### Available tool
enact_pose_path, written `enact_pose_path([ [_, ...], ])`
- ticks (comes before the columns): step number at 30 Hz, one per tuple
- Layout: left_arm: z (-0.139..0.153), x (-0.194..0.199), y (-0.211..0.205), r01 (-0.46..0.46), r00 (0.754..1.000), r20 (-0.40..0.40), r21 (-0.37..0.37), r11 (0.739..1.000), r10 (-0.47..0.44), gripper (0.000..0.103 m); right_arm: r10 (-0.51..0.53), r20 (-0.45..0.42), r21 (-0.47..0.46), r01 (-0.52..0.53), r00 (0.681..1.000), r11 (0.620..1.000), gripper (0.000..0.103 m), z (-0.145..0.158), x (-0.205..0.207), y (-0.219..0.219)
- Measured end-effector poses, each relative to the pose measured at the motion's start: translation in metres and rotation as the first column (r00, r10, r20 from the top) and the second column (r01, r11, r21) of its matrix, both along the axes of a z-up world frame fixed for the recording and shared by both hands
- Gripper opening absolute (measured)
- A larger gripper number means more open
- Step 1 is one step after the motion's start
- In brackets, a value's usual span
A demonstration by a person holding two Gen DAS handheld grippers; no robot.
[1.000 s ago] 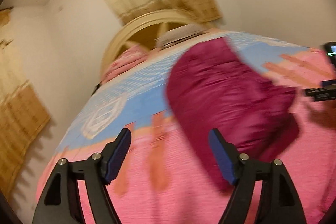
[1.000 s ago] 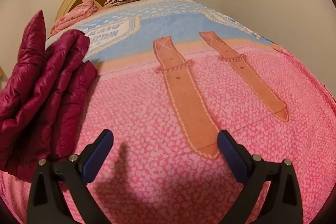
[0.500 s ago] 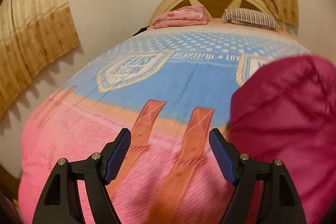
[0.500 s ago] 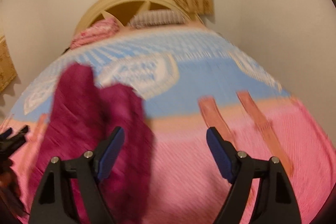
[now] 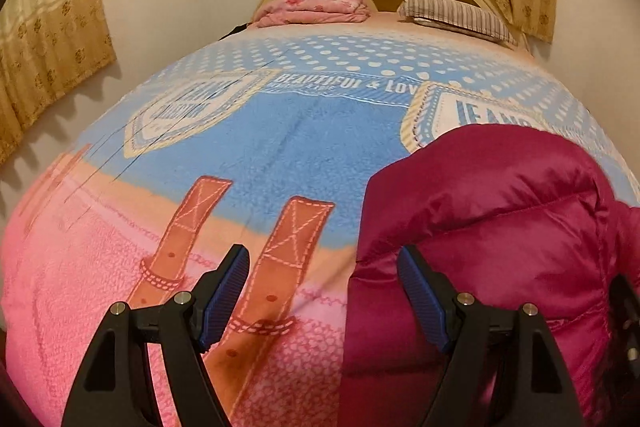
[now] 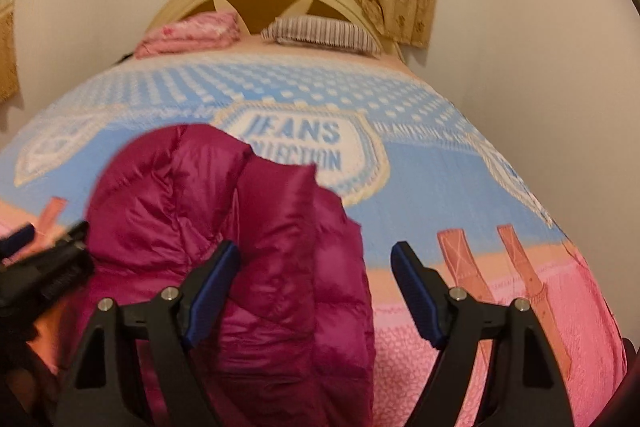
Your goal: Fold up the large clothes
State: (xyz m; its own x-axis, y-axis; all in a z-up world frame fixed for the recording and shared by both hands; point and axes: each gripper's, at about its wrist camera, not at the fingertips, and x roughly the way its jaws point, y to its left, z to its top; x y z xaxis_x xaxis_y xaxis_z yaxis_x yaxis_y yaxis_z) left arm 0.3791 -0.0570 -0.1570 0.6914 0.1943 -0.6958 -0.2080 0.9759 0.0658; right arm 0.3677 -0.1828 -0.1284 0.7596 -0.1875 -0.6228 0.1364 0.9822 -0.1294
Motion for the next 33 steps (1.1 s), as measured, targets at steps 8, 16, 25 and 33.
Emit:
enact_pose_path([
  [8, -0.014, 0.007, -0.029, 0.044, 0.998, -0.042, 0.098, 0.994, -0.04, 0.078, -0.032, -0.048, 0.045, 0.035, 0.998, 0.998, 0.08, -0.022, 0.004, -0.021],
  [16, -0.026, 0.01, -0.035, 0.047, 0.998, -0.051, 0.113, 0.992, -0.042, 0.079, -0.029, -0.062, 0.078, 0.034, 0.998, 0.996, 0.08, -0.037, 0.002, -0.031],
  [25, -0.034, 0.012, -0.035, 0.043, 0.998, -0.056, 0.094, 0.995, -0.038, 0.082, -0.024, -0.077, 0.11, 0.032, 0.997, 0.993, 0.081, -0.051, 0.005, -0.038],
  [33, -0.038, 0.014, -0.04, 0.046, 0.997, -0.065, 0.105, 0.993, -0.039, 0.083, -0.022, -0.09, 0.135, 0.034, 0.996, 0.99, 0.081, -0.058, 0.008, -0.041],
])
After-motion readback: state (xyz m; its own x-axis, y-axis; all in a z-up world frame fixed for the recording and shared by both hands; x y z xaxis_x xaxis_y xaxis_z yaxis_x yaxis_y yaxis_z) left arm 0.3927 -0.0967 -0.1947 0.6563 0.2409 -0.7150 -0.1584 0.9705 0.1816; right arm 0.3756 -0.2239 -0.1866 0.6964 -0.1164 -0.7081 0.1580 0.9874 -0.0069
